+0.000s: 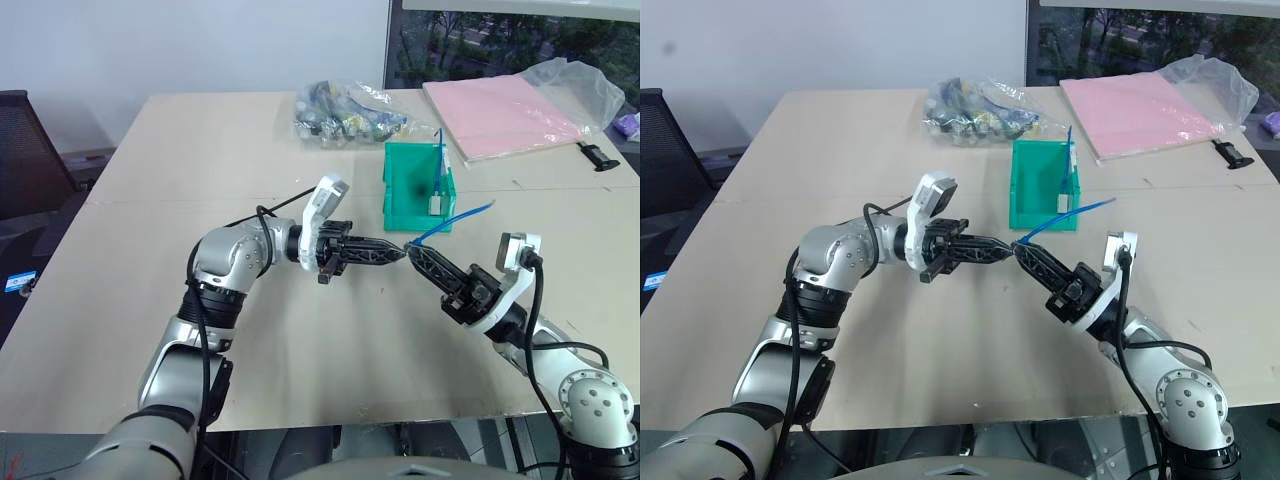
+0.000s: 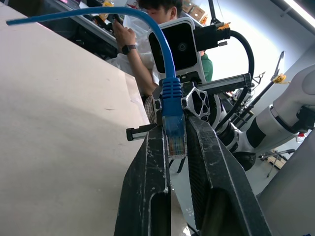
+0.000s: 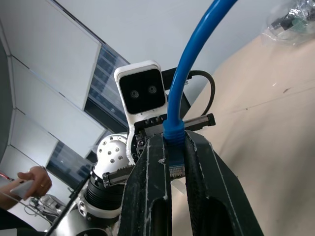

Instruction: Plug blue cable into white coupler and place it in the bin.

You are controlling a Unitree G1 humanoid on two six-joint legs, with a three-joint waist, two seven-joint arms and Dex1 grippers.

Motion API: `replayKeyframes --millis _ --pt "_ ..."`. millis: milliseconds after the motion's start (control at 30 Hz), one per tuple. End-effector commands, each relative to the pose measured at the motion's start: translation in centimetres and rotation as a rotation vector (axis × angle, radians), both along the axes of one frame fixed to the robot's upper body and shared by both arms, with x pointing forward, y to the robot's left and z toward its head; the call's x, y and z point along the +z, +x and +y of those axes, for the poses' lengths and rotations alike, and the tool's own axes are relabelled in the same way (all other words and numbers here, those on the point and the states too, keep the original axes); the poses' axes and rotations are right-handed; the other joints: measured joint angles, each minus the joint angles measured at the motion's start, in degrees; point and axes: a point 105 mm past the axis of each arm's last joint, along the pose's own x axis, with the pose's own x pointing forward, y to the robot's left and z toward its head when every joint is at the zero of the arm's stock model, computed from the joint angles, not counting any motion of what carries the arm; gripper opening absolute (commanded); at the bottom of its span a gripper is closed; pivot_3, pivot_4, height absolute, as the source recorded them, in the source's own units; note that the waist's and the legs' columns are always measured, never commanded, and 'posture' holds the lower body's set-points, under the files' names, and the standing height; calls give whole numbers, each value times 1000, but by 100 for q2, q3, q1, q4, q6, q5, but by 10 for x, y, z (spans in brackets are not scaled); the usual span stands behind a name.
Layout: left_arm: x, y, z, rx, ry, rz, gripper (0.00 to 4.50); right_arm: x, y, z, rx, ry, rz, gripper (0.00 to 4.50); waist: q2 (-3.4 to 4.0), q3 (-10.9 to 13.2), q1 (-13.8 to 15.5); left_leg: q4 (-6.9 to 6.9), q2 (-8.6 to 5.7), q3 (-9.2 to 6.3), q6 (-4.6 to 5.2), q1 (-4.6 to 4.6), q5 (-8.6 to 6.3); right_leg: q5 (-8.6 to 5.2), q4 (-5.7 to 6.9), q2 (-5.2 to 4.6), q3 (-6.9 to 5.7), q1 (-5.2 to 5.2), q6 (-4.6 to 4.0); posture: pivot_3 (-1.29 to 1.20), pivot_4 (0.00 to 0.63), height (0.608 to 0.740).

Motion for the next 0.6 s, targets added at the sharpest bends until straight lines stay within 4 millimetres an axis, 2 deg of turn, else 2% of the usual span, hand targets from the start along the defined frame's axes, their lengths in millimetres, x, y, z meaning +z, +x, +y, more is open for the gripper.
replayKeyframes --millis 33,100,167,200,233,300,400,500,600 --pt "0 -5 -4 -31 5 2 0 15 -10 7 52 3 -95 31 0 0 0 0 0 0 0 0 0 0 0 0 0 0 0 0 150 740" --pt "3 -11 -2 -73 -5 7 0 13 -7 6 35 -16 -101 31 0 0 -1 0 0 0 1 0 0 0 0 1 0 0 0 0 150 740" --pt "8 -16 0 -99 -25 5 1082 14 -6 5 30 -11 -106 31 0 0 -7 0 0 0 15 1 -9 0 0 2 0 0 0 0 150 740" --pt "12 -18 0 -108 -35 1 1238 16 -4 3 23 -1 -109 31 0 0 -11 0 0 0 15 1 -9 0 0 3 0 0 0 0 150 740" --pt "15 -19 2 -107 -43 -9 1818 17 -3 1 14 3 -113 31 0 0 -11 0 0 0 15 0 -9 0 0 1 1 -1 0 0 150 740" --pt "19 -18 3 -71 -48 -43 2221 18 -1 -2 3 -1 -119 31 0 0 -11 0 1 0 15 0 -9 0 0 0 0 -1 0 0 150 740" --pt "33 -22 14 7 -61 -108 3562 18 7 -15 -54 -29 -140 31 0 1 -12 0 1 -1 15 0 -9 0 0 -3 2 -1 0 0 150 740" --pt "45 -29 27 158 -67 -202 3562 17 16 -29 -120 -84 -183 31 2 2 -30 -8 2 0 15 3 -9 0 -2 -8 13 -3 0 0 150 740" --pt "58 -18 44 527 -107 -352 3562 17 20 -35 -150 -154 -252 31 3 2 -4 -20 3 1 15 6 -9 0 -9 -20 16 -6 0 0 150 740"
